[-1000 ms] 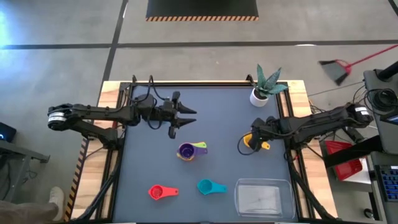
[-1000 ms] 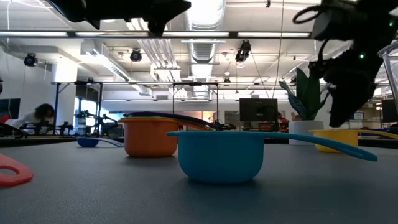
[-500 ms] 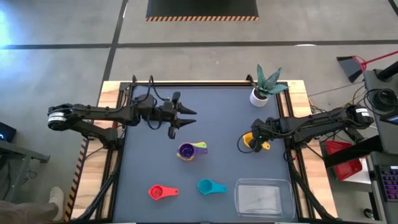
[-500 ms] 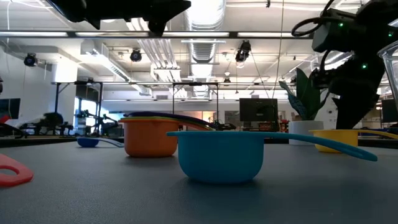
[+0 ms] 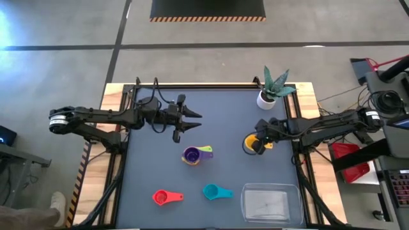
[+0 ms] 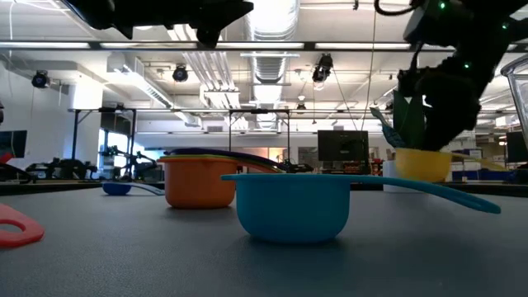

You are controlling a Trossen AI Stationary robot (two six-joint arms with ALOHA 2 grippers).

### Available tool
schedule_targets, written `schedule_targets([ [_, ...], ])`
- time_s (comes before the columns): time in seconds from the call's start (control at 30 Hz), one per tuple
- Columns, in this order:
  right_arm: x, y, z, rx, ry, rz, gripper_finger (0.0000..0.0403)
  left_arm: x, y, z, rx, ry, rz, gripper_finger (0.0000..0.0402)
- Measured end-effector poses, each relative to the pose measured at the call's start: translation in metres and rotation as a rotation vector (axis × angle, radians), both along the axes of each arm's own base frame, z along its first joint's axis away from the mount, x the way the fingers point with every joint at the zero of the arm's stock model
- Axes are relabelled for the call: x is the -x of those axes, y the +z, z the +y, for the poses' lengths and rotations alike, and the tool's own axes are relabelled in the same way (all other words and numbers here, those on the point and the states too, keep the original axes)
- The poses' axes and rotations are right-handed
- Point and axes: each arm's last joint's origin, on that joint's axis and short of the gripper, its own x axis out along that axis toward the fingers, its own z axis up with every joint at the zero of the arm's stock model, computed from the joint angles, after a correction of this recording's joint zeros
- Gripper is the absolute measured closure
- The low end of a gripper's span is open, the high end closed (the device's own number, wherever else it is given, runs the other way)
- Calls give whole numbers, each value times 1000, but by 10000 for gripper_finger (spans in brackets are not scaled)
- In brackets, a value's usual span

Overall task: Nest measuring cups in basket
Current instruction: Stack the yellow measuring cup on top of the purple measuring cup

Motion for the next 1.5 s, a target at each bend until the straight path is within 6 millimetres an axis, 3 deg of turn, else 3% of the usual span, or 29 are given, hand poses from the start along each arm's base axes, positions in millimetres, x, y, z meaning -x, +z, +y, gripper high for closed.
schedule_targets([
  [0.43, -13, 11, -1, 26, -7, -156, 394, 0, -4, 0, 19, -2, 15, 277],
  [0.67, -19, 15, -1, 38, 10, -233, 394, -14, -19, 2, 50, -1, 78, 276],
  [1.1, -23, 17, -1, 68, 20, -279, 394, -39, -25, 9, 79, 14, 130, 221],
  [1.5, -25, 12, -1, 84, 26, -355, 394, -39, -23, 12, 101, 25, 126, 221],
])
